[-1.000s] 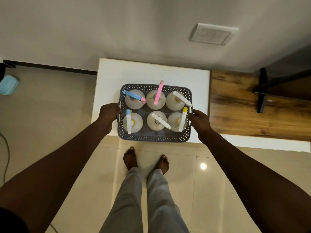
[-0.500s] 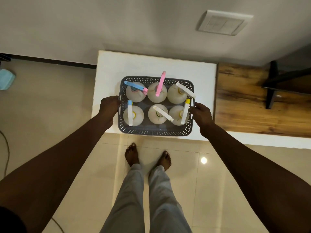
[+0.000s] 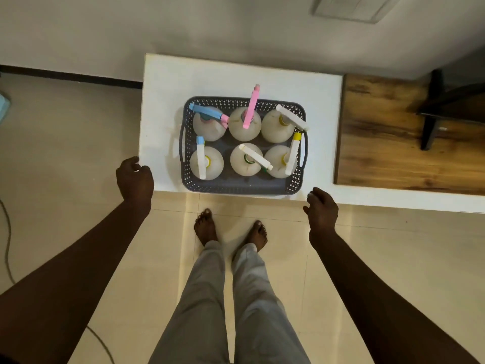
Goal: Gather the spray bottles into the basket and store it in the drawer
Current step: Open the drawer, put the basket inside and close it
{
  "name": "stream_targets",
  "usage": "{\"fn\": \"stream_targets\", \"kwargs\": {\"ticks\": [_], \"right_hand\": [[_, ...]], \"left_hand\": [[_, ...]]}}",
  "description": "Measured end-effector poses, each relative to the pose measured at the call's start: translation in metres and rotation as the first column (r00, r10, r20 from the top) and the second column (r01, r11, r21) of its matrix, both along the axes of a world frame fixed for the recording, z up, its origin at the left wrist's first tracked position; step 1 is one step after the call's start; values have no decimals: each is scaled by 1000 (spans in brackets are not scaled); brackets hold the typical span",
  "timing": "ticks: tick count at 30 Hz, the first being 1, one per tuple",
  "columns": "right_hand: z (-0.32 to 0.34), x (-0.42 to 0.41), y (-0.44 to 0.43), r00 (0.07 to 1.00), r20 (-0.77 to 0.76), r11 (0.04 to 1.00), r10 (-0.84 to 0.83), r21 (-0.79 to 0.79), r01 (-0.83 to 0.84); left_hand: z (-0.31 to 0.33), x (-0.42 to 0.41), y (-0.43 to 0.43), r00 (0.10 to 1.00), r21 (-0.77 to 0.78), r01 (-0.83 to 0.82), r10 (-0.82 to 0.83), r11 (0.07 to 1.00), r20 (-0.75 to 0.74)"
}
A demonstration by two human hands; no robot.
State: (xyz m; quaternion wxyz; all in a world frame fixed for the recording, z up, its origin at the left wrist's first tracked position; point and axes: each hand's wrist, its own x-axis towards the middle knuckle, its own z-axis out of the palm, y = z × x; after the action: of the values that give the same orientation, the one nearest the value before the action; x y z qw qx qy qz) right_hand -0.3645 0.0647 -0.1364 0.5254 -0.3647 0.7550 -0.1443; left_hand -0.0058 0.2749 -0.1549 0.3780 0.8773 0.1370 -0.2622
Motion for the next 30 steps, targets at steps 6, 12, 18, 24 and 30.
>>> {"fn": "stream_targets", "kwargs": {"ticks": [6, 12, 18, 24, 30], "right_hand": [[-34, -40, 40, 972, 28, 961, -235, 160, 228], [-62, -43, 30, 902, 174, 914, -395, 169, 368], [-75, -28, 6, 877, 207, 901, -433, 125, 415], [-75, -26, 15, 857, 268, 897, -440, 165, 409], [-78, -35, 20, 929, 155, 939, -338, 118, 322]], "left_hand": [[-42, -4, 44, 991, 26, -94, 96, 995, -97], [-65, -7, 59, 925, -195, -310, 248, 930, -289], [-74, -18, 71, 938, -238, -309, 254, 921, -234], [-78, -15, 78, 933, -261, -324, 261, 909, -248], [-76, -18, 86, 929, -225, -342, 291, 912, -230]]}}
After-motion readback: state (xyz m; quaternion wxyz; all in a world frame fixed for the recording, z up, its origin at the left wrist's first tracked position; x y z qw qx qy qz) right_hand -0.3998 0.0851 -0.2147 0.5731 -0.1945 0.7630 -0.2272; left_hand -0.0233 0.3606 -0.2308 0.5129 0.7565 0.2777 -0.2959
